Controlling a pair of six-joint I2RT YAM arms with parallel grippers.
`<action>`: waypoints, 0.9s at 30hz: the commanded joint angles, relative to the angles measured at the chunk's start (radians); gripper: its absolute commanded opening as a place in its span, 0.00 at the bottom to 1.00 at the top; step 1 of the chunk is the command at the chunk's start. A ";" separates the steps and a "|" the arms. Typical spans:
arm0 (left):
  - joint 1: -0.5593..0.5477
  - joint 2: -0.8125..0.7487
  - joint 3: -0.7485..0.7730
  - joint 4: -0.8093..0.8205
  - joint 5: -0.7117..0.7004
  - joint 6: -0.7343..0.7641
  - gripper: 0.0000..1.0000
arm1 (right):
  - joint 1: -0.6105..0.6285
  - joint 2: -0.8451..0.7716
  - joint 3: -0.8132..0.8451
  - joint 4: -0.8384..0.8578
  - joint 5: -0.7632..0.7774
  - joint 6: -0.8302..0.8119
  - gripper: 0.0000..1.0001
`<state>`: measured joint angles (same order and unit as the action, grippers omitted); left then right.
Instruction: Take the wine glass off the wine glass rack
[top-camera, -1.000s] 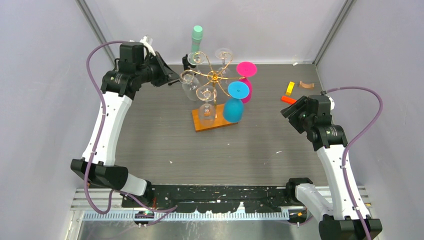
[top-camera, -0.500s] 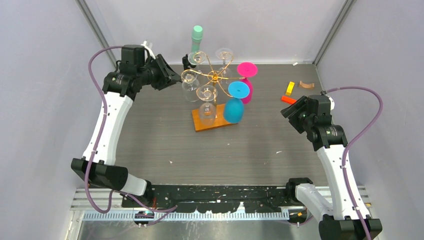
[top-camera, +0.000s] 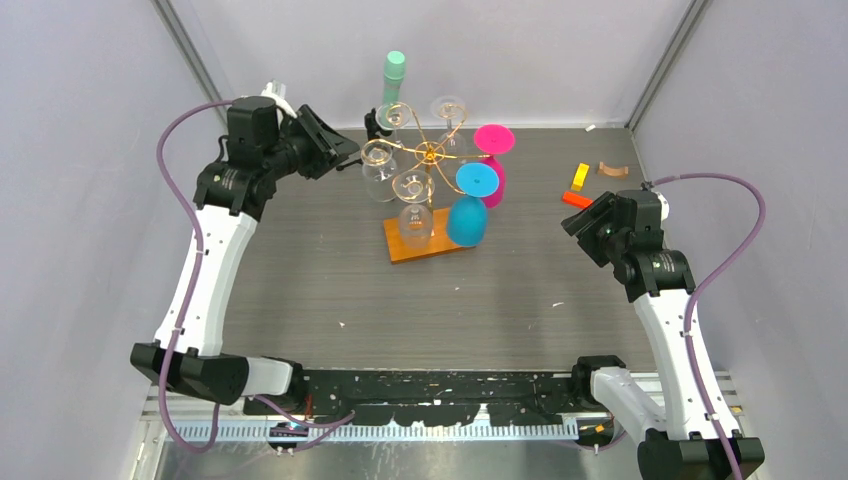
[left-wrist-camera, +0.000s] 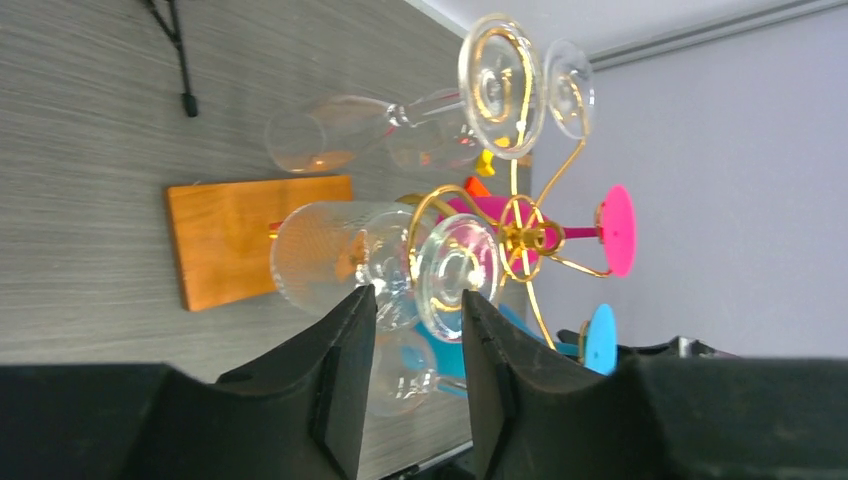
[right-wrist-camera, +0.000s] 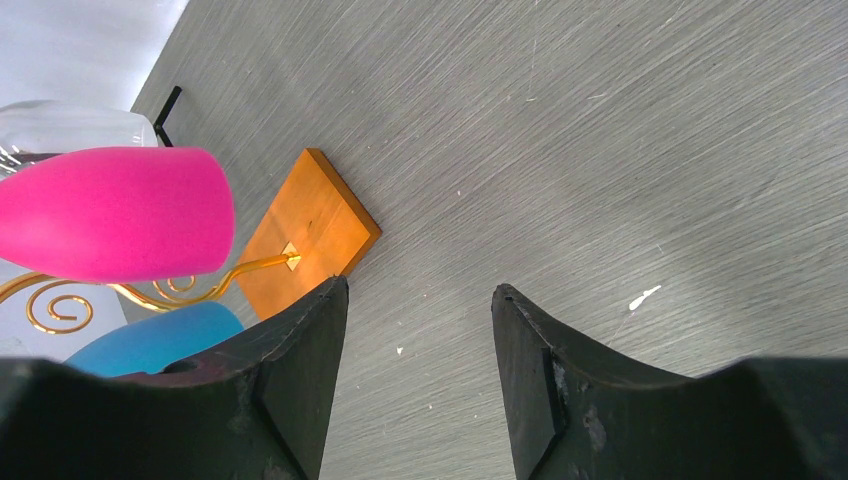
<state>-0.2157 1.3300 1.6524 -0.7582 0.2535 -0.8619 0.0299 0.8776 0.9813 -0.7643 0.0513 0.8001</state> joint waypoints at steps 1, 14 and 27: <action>0.001 0.013 -0.009 0.104 0.088 -0.059 0.37 | 0.000 -0.008 0.002 0.040 0.012 -0.011 0.60; -0.001 0.048 -0.020 0.136 0.140 -0.106 0.37 | -0.001 -0.005 0.013 0.039 0.013 -0.007 0.60; -0.006 0.047 -0.070 0.217 0.222 -0.209 0.28 | -0.001 -0.005 0.014 0.029 0.018 -0.010 0.59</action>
<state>-0.2146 1.3903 1.6104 -0.6331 0.4076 -1.0168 0.0299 0.8776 0.9810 -0.7643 0.0517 0.7998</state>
